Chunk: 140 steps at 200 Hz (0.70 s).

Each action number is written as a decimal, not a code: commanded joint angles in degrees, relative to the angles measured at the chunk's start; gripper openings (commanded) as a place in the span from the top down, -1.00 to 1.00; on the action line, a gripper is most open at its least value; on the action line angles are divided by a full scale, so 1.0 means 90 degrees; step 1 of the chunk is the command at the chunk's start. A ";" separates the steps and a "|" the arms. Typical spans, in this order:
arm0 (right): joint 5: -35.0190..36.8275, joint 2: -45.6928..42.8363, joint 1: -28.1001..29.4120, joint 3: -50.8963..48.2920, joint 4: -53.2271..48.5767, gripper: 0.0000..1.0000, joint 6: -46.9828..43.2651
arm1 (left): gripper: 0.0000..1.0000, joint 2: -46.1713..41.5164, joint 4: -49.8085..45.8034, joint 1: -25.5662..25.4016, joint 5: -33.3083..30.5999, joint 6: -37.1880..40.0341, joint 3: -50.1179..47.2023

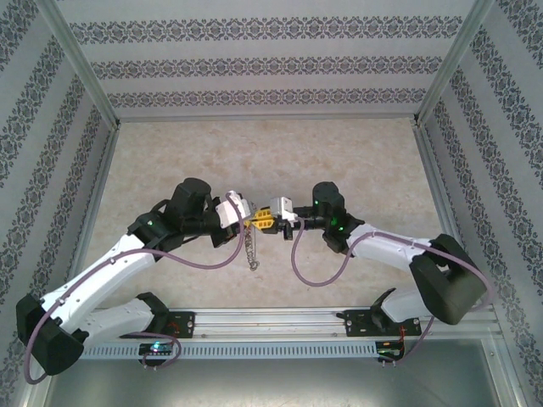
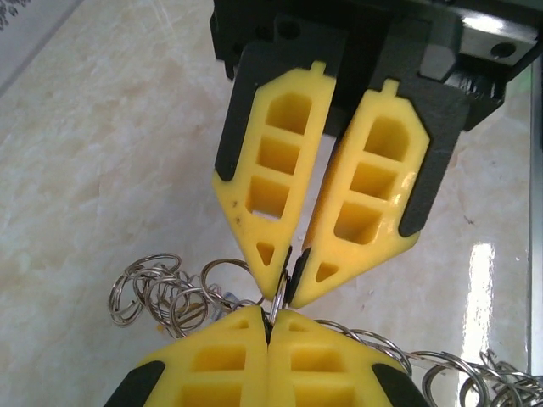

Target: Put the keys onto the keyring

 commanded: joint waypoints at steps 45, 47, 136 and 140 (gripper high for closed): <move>0.0438 -0.0342 0.0066 0.0938 -0.3194 0.49 -0.1434 | 1.00 0.0777 -0.1408 -0.0042 -0.0403 0.0403 0.1059; 0.0418 -0.0335 0.0067 0.0942 -0.3170 0.49 -0.1401 | 1.00 0.0790 -0.1408 -0.0042 -0.0408 0.0401 0.1077; -0.0471 0.0264 -0.0020 0.0826 -0.1323 0.54 0.0307 | 1.00 0.0758 -0.1586 -0.0054 0.0155 0.0428 0.1216; -0.0518 0.0302 -0.0014 0.0826 -0.1222 0.55 0.0383 | 1.00 0.0767 -0.1579 -0.0052 0.0157 0.0434 0.1223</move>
